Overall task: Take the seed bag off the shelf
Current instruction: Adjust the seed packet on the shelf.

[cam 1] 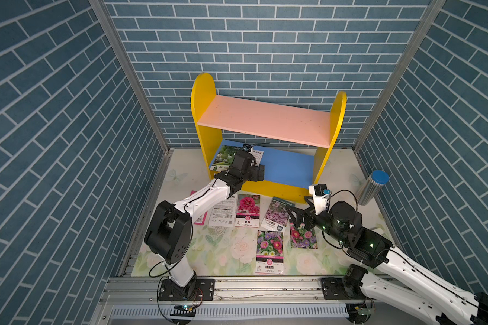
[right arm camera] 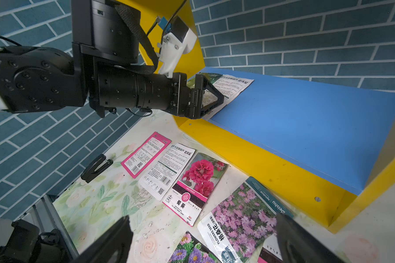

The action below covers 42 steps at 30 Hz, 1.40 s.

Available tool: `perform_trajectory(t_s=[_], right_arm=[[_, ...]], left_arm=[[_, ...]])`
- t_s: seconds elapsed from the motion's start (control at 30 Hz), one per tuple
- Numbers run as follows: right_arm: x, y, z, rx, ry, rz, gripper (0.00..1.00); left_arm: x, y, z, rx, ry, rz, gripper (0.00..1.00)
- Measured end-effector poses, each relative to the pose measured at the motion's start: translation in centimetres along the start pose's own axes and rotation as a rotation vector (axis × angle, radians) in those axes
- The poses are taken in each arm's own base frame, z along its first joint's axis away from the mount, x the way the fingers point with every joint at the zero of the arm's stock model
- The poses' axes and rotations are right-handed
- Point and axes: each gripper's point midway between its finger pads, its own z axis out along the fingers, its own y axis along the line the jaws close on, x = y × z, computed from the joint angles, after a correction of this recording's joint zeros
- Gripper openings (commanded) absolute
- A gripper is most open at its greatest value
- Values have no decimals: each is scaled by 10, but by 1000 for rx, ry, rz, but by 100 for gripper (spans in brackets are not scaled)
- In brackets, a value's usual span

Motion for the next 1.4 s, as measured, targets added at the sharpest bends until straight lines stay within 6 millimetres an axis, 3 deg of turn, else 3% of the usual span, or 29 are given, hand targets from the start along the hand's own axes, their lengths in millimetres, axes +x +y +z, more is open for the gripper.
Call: perform_trajectory(t_s=[0.43, 0.93, 1.17, 1.4], right_arm=[[7, -3, 1, 10, 10, -2, 99], [14, -9, -2, 29, 8, -2, 99], [11, -10, -6, 30, -9, 0, 99], [16, -12, -5, 33, -2, -1, 99]], left_arm=[[8, -12, 25, 50, 43, -19, 100], [2, -67, 35, 269, 64, -110, 100], [-1, -79, 32, 316, 74, -119, 100], [-20, -83, 21, 318, 52, -87, 100]])
